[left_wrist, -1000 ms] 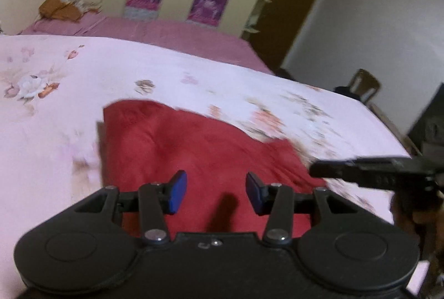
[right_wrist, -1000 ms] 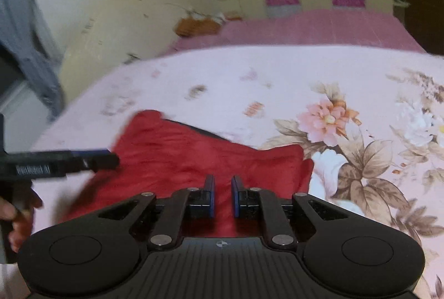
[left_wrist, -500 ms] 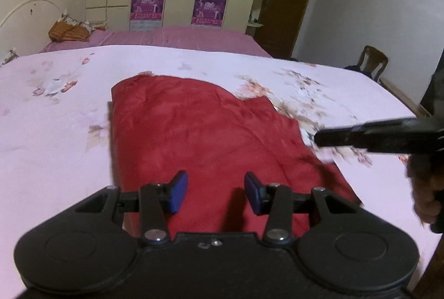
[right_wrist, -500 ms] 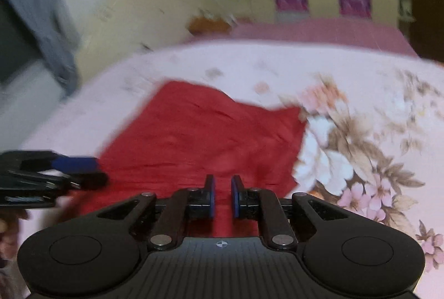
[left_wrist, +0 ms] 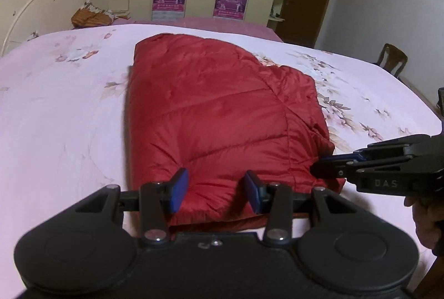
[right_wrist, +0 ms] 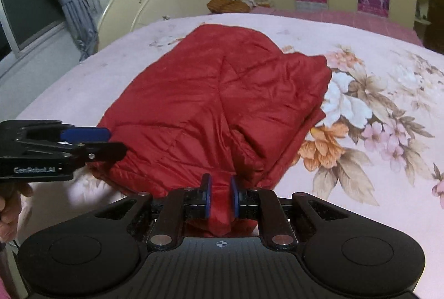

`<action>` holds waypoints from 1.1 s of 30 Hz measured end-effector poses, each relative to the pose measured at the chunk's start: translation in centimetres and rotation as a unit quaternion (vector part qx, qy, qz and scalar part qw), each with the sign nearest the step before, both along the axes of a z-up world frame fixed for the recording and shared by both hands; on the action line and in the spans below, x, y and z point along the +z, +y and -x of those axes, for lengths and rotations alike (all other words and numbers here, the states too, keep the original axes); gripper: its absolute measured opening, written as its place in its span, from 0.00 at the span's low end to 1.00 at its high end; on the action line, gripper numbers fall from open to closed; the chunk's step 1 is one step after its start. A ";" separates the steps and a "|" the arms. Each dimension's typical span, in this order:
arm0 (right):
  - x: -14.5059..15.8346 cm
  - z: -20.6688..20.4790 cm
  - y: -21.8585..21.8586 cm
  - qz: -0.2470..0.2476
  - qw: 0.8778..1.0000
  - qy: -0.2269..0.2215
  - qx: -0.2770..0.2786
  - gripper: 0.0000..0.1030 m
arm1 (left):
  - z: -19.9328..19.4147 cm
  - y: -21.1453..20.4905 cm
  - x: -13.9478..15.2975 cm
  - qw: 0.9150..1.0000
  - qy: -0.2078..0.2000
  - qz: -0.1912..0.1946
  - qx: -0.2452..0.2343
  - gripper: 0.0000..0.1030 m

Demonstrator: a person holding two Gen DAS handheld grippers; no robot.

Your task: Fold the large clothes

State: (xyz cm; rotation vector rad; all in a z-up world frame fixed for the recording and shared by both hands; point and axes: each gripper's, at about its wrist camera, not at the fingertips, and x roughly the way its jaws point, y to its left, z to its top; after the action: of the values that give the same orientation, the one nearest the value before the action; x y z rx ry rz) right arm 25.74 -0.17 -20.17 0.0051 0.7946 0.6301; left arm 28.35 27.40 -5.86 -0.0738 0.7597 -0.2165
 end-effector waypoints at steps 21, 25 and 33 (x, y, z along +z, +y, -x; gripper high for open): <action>9.5 11.8 -7.7 -0.034 0.994 -0.070 -0.075 0.99 | 12.5 -4.5 8.7 0.991 -0.105 -0.037 0.071 1.00; 10.6 15.3 -8.8 -0.025 0.992 -0.088 -0.090 0.99 | 14.6 -5.0 9.4 0.994 -0.074 -0.008 0.080 1.00; 11.5 21.4 -9.0 0.007 0.986 -0.090 -0.141 1.00 | 19.3 -6.9 11.0 0.995 -0.069 -0.002 0.070 1.00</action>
State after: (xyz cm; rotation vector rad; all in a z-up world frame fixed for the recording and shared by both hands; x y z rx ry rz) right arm 4.29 -9.19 -8.69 0.0473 0.6094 0.3501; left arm 9.01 20.48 5.12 -0.1070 0.6137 -0.0861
